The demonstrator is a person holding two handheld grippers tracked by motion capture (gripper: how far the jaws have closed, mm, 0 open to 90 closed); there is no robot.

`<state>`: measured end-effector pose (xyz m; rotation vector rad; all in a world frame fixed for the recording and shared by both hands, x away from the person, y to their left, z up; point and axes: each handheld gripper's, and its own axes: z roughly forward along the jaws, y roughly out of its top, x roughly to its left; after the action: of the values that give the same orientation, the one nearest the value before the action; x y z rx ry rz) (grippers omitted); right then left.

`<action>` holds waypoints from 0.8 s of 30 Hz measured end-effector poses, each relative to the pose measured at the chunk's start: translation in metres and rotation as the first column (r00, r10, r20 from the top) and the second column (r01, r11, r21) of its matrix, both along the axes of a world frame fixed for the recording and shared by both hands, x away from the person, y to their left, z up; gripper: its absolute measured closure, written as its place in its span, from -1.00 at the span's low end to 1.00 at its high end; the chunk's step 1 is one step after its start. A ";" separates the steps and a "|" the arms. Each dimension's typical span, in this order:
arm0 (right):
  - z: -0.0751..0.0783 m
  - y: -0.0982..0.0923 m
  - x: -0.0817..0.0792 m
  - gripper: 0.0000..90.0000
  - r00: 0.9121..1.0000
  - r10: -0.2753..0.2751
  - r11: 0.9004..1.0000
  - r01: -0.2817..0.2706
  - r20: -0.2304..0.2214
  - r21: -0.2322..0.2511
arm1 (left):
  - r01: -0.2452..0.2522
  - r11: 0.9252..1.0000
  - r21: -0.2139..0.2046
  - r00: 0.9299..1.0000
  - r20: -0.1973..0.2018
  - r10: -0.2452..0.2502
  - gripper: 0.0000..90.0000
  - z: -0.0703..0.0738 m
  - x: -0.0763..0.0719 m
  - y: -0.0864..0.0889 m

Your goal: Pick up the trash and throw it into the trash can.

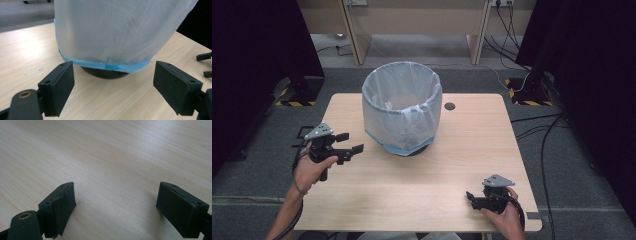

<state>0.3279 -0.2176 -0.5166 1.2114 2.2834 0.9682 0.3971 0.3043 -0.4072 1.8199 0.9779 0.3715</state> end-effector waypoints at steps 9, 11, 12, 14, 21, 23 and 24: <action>0.000 0.000 0.000 -0.65 1.000 0.000 1.000 0.000 0.000 0.000 | 0.007 1.000 0.015 1.000 0.000 -0.007 -0.63 -0.022 -0.008 -0.002; 0.000 0.000 0.000 -0.65 1.000 0.000 1.000 0.000 0.000 -0.001 | 0.010 1.000 0.020 1.000 -0.004 -0.010 -0.63 -0.028 -0.010 -0.003; 0.000 0.000 0.000 -0.65 1.000 0.000 1.000 0.000 0.000 0.000 | 0.010 1.000 0.025 1.000 -0.008 -0.010 -0.63 -0.031 -0.011 -0.004; 0.000 0.000 0.000 -0.65 1.000 0.000 1.000 0.000 0.000 0.000 | 0.012 0.999 0.031 1.000 -0.014 -0.012 -0.63 -0.038 -0.013 -0.005; 0.000 0.000 0.000 -0.65 1.000 0.000 1.000 0.000 0.000 0.000 | 0.028 0.999 0.037 0.999 -0.029 -0.027 -0.63 -0.054 -0.018 -0.010; 0.000 0.000 0.000 -0.65 1.000 0.000 1.000 0.000 0.000 0.000 | 0.029 0.999 0.039 0.999 -0.035 -0.028 -0.63 -0.060 -0.020 -0.012; 0.000 0.000 0.000 -0.65 1.000 0.000 1.000 0.000 0.000 -0.001 | 0.030 0.999 0.043 0.999 -0.036 -0.029 -0.63 -0.061 -0.020 -0.013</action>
<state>0.3279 -0.2176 -0.5166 1.2106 2.2838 0.9677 0.3770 0.2917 -0.4684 1.8841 0.9730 0.3455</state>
